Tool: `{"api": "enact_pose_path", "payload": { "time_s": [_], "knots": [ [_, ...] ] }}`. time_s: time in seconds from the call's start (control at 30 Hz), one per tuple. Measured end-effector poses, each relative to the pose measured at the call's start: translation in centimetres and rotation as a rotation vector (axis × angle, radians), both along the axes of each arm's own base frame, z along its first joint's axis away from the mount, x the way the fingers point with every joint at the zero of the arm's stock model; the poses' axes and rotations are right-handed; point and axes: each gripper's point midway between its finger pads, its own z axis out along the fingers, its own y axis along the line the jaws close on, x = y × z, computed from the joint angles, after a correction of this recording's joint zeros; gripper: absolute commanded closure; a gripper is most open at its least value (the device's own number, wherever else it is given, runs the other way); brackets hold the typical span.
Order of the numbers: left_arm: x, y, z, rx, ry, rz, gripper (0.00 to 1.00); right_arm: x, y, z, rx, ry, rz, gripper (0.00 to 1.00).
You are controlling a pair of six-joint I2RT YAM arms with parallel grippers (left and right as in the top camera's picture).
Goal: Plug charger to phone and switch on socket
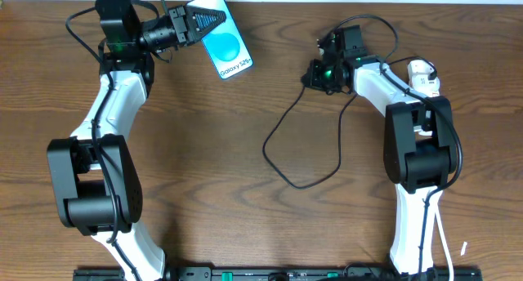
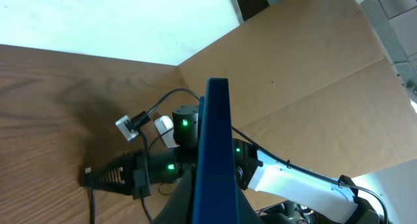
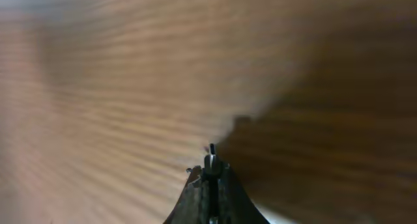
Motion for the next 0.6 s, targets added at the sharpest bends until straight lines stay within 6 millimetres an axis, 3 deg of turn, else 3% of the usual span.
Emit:
{"api": "enact_pose_path", "payload": {
  "time_s": [0.2,0.6],
  "knots": [
    [0.0,0.0,0.0,0.0,0.0,0.002,0.93,1.6,-2.1,0.0,-0.188,-0.093,-0.048,0.99],
    [0.0,0.0,0.0,0.0,0.0,0.003,0.93,3.0,-2.5,0.6,-0.385,-0.194,-0.185,0.99]
  ]
}}
